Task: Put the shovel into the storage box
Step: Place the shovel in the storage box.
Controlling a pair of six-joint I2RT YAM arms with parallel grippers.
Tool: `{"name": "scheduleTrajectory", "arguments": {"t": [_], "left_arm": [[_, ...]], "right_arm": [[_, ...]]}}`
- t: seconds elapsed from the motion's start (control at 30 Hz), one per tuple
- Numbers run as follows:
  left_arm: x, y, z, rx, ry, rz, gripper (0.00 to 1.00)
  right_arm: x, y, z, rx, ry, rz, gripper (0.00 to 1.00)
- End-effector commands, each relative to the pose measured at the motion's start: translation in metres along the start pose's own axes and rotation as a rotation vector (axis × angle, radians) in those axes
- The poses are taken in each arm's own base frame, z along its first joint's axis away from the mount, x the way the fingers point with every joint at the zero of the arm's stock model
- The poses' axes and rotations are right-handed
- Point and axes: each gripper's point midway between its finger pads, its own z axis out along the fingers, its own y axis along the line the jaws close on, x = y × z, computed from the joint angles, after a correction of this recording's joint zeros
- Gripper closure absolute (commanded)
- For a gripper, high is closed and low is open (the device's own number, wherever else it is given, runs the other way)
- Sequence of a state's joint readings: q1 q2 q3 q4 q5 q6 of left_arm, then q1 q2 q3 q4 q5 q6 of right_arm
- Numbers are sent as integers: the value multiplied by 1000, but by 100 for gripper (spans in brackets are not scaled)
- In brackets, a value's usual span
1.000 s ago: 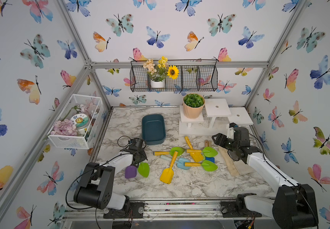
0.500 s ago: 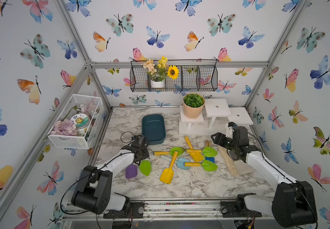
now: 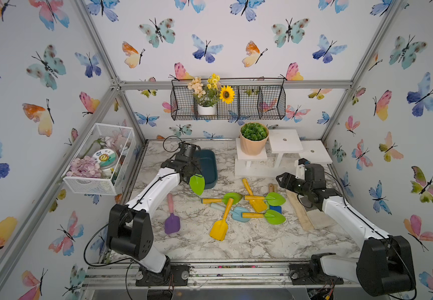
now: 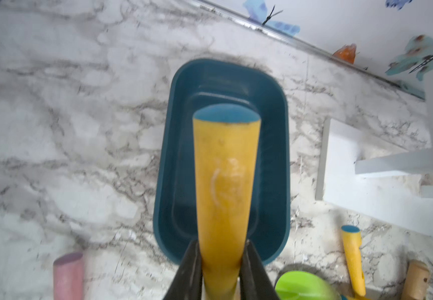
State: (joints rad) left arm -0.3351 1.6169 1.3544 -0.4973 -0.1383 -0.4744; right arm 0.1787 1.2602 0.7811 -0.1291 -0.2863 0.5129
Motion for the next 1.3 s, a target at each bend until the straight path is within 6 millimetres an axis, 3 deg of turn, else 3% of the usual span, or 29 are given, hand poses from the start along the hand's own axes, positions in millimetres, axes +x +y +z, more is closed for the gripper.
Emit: {"name": "scheduleTrajectory", "arguments": {"t": [0.0, 0.17, 0.33, 0.63, 1.0, 1.17, 1.27], "left_arm": [[-13, -5, 23, -36, 22, 72, 100], [-37, -7, 61, -46, 38, 102, 100], [-50, -3, 83, -47, 26, 121, 100], [-37, 17, 130, -90, 69, 184, 100], [-27, 23, 153, -99, 74, 191, 96], [-19, 28, 155, -118, 87, 189, 79], [-13, 31, 157, -120, 99, 188, 77]], "right_arm": [[-5, 5, -7, 2, -22, -4, 31], [-4, 6, -12, 1, -28, 9, 31], [0, 3, -16, 23, -30, 11, 31], [4, 1, -17, 32, -29, 26, 31], [5, 1, -17, 40, -26, 30, 31], [5, 2, -17, 39, -29, 29, 30], [5, 3, -15, 37, -26, 27, 30]]}}
